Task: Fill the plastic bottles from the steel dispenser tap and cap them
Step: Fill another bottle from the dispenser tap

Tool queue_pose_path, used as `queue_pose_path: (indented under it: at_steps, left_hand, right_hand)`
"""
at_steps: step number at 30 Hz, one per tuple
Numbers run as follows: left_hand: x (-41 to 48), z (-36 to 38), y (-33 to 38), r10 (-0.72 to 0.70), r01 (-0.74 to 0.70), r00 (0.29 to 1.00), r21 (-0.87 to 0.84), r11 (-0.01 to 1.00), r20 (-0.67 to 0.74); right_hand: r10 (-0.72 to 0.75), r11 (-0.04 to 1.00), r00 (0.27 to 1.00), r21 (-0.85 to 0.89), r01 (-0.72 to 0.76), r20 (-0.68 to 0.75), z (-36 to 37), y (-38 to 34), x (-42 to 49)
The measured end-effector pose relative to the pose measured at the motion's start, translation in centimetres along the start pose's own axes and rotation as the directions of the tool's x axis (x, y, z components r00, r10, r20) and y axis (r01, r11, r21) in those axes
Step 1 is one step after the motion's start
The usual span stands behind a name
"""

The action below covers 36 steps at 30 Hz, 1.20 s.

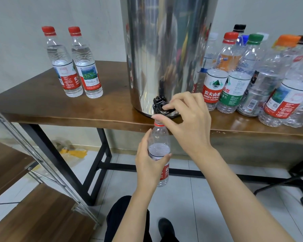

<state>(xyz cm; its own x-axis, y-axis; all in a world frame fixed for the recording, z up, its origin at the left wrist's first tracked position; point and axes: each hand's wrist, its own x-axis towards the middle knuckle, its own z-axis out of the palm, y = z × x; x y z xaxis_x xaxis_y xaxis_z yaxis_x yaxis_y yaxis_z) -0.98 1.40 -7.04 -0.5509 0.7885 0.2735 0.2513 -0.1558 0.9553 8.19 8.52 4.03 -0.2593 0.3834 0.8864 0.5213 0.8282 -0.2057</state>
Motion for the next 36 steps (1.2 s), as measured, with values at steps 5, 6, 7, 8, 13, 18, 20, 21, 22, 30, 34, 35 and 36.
queue_pose_path:
  at_steps: [5,6,7,8,13,18,20,21,22,30,34,35,36]
  left_hand:
    - [0.0,0.0,-0.4,0.001,-0.001,1.0,-0.006,1.0,-0.003]
    - [0.0,0.0,-0.5,0.0,0.0,1.0,-0.006,1.0,-0.002]
    - [0.1,0.0,-0.5,-0.003,0.003,1.0,-0.004,1.0,-0.002]
    - [0.1,0.0,-0.4,-0.006,0.006,1.0,-0.002,1.0,-0.002]
    - [0.0,0.1,-0.1,-0.026,0.026,1.0,-0.009,1.0,0.001]
    - [0.0,0.2,-0.3,-0.036,0.036,0.999,-0.004,0.999,-0.007]
    - [-0.1,0.3,-0.2,-0.041,0.041,0.999,-0.006,0.999,-0.009]
    - [-0.1,0.3,-0.2,-0.041,0.041,0.999,-0.01,0.999,-0.01]
    - [-0.2,0.3,-0.2,-0.04,0.04,0.999,-0.013,0.999,-0.013]
    - [-0.4,0.5,-0.4,-0.052,0.051,0.998,-0.037,0.998,-0.019]
    - [-0.5,0.5,-0.6,-0.055,0.055,0.998,-0.035,0.998,-0.023]
    - [-0.5,0.5,-0.6,-0.056,0.055,0.998,-0.035,0.998,-0.022]
    - [-0.5,0.5,-0.6,-0.056,0.055,0.998,-0.036,0.998,-0.023]
  right_hand:
    - [0.143,0.972,0.984,0.171,-0.16,0.106,-0.6,0.6,0.2]
    - [0.181,0.949,0.971,0.233,-0.214,0.155,-0.8,1.1,0.4]
    - [0.218,0.916,0.954,0.295,-0.273,0.207,-1.0,1.5,0.7]
    - [0.239,0.887,0.938,0.336,-0.316,0.25,-1.0,1.9,1.1]
    - [0.248,0.838,0.94,0.434,-0.329,0.234,0.0,2.2,0.7]
    - [0.297,0.802,0.939,0.489,-0.344,0.173,0.9,1.7,-0.1]
    - [0.291,0.802,0.94,0.489,-0.343,0.181,0.8,1.9,0.0]
    - [0.29,0.8,0.939,0.491,-0.344,0.184,0.8,1.9,0.1]
    - [0.292,0.797,0.938,0.495,-0.347,0.186,0.8,1.9,0.1]
    - [0.304,0.759,0.932,0.541,-0.361,0.196,0.9,1.9,0.0]
    - [0.306,0.75,0.931,0.553,-0.364,0.199,0.8,1.8,0.0]
    - [0.307,0.747,0.931,0.555,-0.365,0.199,0.8,1.8,0.0]
    - [0.307,0.745,0.931,0.559,-0.365,0.199,0.8,1.8,0.0]
